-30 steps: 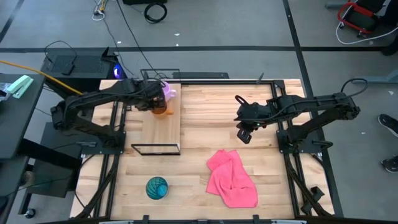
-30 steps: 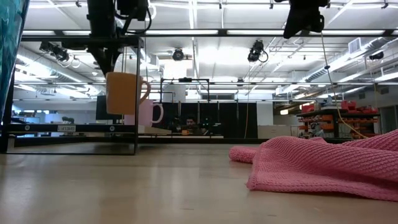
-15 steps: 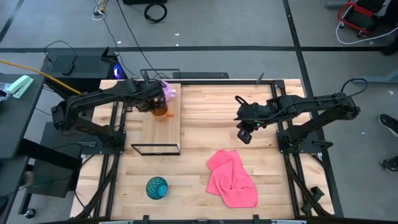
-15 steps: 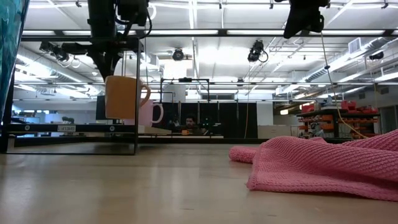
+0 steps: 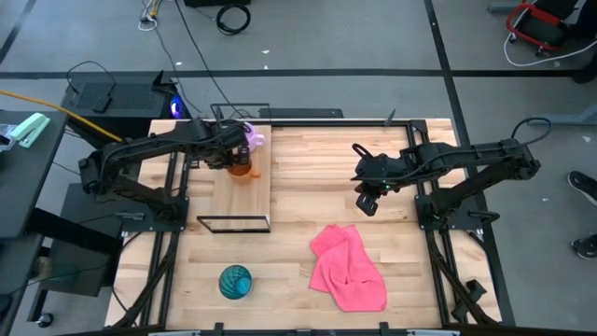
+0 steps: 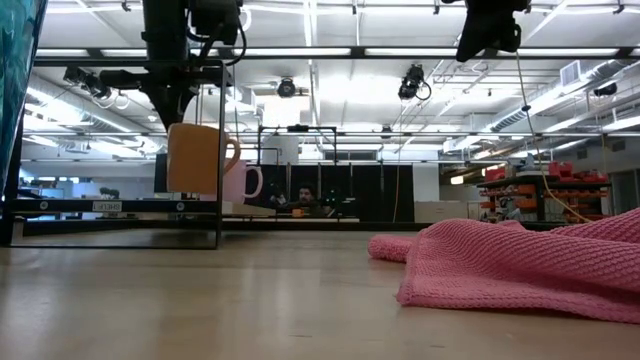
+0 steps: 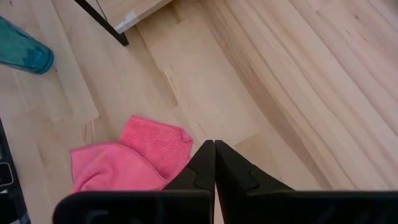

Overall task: Stack small to large cups/mugs on shelf
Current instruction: Put the orange mug on the shelf

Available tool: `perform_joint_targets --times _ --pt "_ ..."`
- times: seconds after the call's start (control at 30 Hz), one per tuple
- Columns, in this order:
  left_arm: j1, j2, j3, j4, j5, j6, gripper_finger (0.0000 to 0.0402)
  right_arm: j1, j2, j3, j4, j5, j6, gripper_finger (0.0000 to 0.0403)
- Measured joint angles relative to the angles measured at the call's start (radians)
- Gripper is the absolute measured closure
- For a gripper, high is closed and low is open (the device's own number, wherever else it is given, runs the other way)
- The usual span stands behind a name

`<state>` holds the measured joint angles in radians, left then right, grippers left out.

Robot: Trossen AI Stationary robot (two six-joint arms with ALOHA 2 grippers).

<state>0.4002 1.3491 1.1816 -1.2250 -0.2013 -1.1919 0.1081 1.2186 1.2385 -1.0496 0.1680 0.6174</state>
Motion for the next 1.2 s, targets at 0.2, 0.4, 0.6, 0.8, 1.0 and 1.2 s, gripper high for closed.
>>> perform_joint_targets --times 0.2,0.4,0.6,0.8,1.0,1.2 --pt "-0.006 0.022 0.0 -0.01 0.0 0.014 0.0391 0.0 0.0 0.0 0.0 0.0 0.0 0.0393" --pt "-0.008 0.036 0.0 -0.002 0.005 0.027 0.0391 0.0 0.0 0.0 0.0 0.0 0.0 0.0393" --pt "-0.008 0.045 -0.013 0.01 0.007 0.029 0.0391 0.0 0.0 0.0 0.0 0.0 0.0 0.0393" --pt "-0.012 0.042 -0.053 0.033 0.036 -0.009 0.0384 0.0 0.0 0.0 0.0 0.0 0.0 0.0393" --pt "-0.032 0.037 -0.057 0.043 0.029 -0.044 0.0376 0.0 0.0 0.0 0.0 0.0 0.0 0.0393" --pt "-0.037 0.036 -0.045 0.049 0.046 -0.047 0.0381 0.0 0.0 0.0 0.0 0.0 0.0 0.0393"
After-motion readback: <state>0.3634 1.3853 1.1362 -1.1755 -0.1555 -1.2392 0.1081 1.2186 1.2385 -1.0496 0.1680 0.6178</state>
